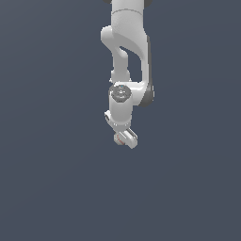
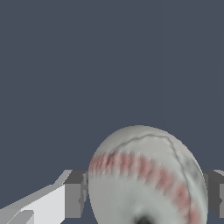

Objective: Pick up the object and move it to a goal position.

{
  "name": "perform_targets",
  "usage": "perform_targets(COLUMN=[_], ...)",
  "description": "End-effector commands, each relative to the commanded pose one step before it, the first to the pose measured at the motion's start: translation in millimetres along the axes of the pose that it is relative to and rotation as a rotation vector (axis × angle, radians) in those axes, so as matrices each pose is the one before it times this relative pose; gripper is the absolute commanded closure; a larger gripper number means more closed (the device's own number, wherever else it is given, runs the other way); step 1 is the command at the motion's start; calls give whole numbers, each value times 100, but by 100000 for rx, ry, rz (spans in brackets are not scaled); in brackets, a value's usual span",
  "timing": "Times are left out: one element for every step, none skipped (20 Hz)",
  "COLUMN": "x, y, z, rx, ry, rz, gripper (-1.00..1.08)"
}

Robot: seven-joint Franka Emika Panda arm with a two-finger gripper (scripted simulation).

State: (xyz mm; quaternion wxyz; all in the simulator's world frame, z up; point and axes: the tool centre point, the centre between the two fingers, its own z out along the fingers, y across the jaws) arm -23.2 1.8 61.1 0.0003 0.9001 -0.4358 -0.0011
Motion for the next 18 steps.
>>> perform_targets(x=[238,66,66,68,69,70,67,63,58,54,50,47,45,44,43,43,42,33], y=[2002,765,732,699,664,626,585,540,493,444,394,343,292,239,187,134,81,32], z=[-494,-153,-147,-141,-135,-129,-121,-112,-102,-93,-83,-73,-63,-53,-44,-34,-24,-16], rx=[195,0,0,0,0,0,0,0,0,0,0,0,0,0,0,0,0,-36], ry=[117,0,0,0,0,0,0,0,0,0,0,0,0,0,0,0,0,51], rz=[89,0,0,0,0,0,0,0,0,0,0,0,0,0,0,0,0,29], gripper=[108,108,108,108,108,108,108,108,108,108,108,108,108,108,108,108,108,108])
